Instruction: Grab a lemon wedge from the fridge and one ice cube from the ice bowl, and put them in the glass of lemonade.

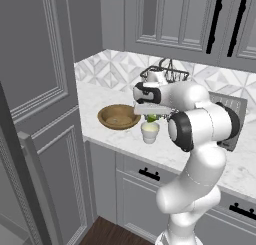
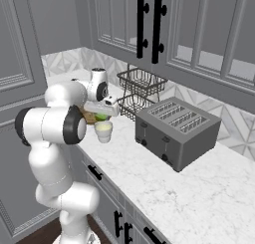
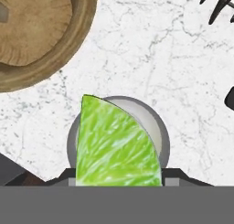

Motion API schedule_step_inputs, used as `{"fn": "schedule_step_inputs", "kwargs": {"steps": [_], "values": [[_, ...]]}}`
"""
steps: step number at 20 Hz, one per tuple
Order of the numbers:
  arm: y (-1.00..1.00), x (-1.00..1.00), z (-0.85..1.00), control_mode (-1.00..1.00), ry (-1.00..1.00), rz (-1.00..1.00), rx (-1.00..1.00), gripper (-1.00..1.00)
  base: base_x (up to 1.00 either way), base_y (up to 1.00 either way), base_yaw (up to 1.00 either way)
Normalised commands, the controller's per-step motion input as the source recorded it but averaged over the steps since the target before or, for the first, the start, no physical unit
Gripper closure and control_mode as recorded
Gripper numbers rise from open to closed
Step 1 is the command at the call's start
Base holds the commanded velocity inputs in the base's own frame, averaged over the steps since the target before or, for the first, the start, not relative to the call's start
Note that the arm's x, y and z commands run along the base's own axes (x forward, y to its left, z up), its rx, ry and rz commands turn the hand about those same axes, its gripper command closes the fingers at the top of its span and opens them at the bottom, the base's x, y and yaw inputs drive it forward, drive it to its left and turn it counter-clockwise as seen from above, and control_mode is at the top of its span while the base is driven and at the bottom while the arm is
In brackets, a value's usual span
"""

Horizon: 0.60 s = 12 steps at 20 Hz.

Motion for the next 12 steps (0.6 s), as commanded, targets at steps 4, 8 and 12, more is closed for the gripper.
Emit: {"fn": "schedule_step_inputs", "kwargs": {"steps": [4, 8, 12], "values": [[0.0, -0.11, 0.0, -1.0, -0.12, 0.0, 0.0, 1.0, 0.0, 0.0, 0.0], [0.0, 0.0, 0.0, -1.0, -0.04, 0.0, 0.0, 1.0, 0.0, 0.0, 0.0], [0.0, 0.0, -0.13, -1.0, -0.02, 0.0, 0.0, 1.0, 0.0, 0.0, 0.0]]}}
